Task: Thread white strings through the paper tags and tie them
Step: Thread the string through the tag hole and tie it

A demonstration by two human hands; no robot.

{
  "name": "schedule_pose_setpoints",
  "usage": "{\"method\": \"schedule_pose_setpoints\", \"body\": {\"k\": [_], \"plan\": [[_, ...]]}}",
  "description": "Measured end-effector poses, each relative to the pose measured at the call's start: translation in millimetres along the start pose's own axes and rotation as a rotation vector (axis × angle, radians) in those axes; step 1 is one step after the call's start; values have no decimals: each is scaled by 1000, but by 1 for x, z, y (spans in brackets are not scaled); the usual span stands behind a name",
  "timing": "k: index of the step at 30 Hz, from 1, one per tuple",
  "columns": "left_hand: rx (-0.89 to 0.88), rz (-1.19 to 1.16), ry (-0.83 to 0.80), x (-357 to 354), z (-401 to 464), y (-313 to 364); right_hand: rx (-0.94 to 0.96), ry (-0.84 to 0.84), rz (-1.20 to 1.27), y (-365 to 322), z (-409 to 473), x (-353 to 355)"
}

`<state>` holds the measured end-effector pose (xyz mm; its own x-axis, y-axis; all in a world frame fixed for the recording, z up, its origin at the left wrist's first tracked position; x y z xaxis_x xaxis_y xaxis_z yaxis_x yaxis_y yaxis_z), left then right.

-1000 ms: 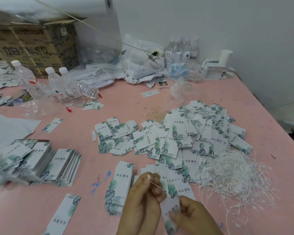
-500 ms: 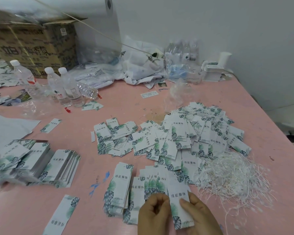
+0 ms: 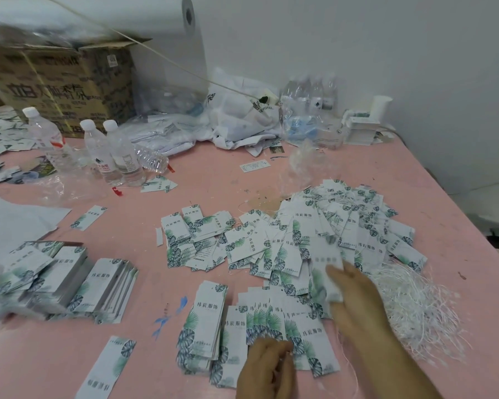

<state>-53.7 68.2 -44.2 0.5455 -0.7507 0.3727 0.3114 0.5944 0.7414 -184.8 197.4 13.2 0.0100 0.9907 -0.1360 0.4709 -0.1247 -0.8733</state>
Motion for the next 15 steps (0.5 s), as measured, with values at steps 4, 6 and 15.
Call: {"method": "schedule_pose_setpoints", "body": {"k": [4,6,15], "plan": [[-60,49,-1,1,3,2,58,98,-23,-68,49,-16],[-52,57,37,-1,2,1,85,131,-179,-82,72,-19],[38,-17,-12,-5,0,-8,233,251,-492,-61,96,-1]]}}
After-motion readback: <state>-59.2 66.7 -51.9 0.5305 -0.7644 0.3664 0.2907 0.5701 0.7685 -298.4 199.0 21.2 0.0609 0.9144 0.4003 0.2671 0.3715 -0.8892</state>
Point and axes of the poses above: each hand's wrist, its own z-axis towards the middle knuckle, its own x-axis out of the back of the hand, y = z × x, the point moved 2 cm from there along z, towards the middle knuckle, and after that the axes turned 9 degrees about -x, right-handed, at the moved point
